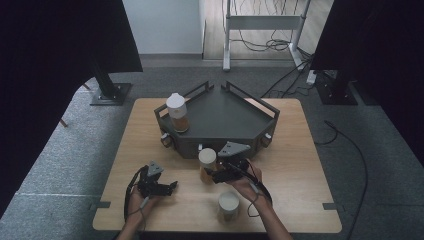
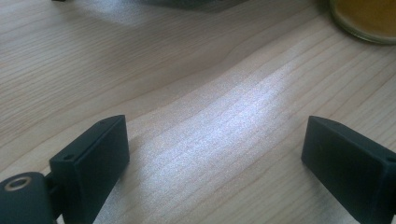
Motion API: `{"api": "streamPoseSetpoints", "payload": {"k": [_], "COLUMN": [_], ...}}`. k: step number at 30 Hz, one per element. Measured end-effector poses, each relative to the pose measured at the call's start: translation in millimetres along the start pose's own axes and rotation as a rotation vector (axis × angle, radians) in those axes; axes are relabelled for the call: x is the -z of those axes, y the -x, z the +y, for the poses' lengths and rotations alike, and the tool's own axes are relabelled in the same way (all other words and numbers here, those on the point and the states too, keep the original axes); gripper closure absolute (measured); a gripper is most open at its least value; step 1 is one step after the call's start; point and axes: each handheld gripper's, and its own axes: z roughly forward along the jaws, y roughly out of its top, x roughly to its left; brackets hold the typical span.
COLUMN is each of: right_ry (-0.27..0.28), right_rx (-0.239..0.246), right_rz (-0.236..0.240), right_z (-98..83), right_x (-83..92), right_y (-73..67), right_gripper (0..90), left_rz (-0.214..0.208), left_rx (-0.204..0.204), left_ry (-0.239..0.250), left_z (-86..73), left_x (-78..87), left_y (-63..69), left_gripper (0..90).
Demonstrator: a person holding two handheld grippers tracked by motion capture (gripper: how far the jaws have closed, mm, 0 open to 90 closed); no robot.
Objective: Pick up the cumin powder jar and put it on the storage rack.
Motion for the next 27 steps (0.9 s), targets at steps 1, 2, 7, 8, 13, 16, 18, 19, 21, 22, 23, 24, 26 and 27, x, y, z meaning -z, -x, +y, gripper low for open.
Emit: {"api": "streamPoseSetpoints", "payload": {"k": [1, 2, 7, 8, 13, 16, 18, 19, 21, 22, 23, 24, 26, 27], "right_ry": [0.003, 0.005, -0.003, -0.003, -0.020, -0.029, -0.037, -0.040, -0.042, -0.039, -0.036, -0.033, -0.032, -0.030], "right_rx": [0.003, 0.002, 0.030, 0.030, 0.048, 0.056, 0.063, 0.068, 0.072, 0.069, 0.063, 0.058, 0.052, 0.043], "right_rz": [0.003, 0.007, 0.016, 0.016, 0.023, 0.021, 0.029, 0.028, 0.026, 0.030, 0.031, 0.033, 0.034, 0.034], "right_z": [-0.1, -0.2, 4.8, 4.8, 10.4, 12.6, 14.8, 15.4, 15.8, 15.1, 14.1, 13.0, 12.0, 10.1], "right_x": [-0.9, -1.8, -8.1, -8.1, -16.3, -19.1, -23.6, -25.0, -27.0, -27.9, -28.5, -29.0, -29.6, -30.3], "right_y": [0.5, 1.0, 1.4, 1.4, 1.5, 1.4, 3.1, 2.9, 3.1, 4.2, 5.1, 6.5, 7.9, 9.7], "right_gripper": [11.0, 11.1, 11.5, 11.5, 13.6, 14.2, 16.2, 16.7, 19.3, 20.3, 21.2, 22.7, 23.9, 27.8], "left_rz": [0.000, 0.000, 0.000, 0.000, -0.001, -0.001, -0.001, -0.001, -0.001, -0.001, -0.001, -0.001, -0.001, -0.002], "left_rx": [0.000, 0.000, 0.000, 0.000, 0.000, 0.000, 0.000, 0.000, 0.000, 0.000, 0.000, 0.000, -0.001, -0.001], "left_ry": [0.000, 0.000, 0.000, 0.000, 0.000, -0.001, -0.001, -0.001, -0.001, -0.001, -0.001, -0.001, -0.001, -0.001], "left_z": [0.0, 0.1, -0.1, -0.1, 0.1, 0.1, 0.1, 0.1, 0.2, 0.2, 0.2, 0.2, 0.2, 0.2], "left_x": [0.0, 0.0, -0.1, -0.1, -0.1, -0.1, -0.1, -0.1, -0.1, -0.1, -0.1, -0.1, -0.1, -0.2], "left_y": [0.0, -0.1, 0.0, 0.0, -0.1, -0.1, -0.1, -0.1, -0.1, -0.1, -0.2, -0.2, -0.2, -0.2], "left_gripper": [7.2, 7.2, 7.1, 7.1, 7.0, 7.0, 6.9, 7.0, 6.9, 6.9, 6.9, 6.8, 6.8, 6.8]}}
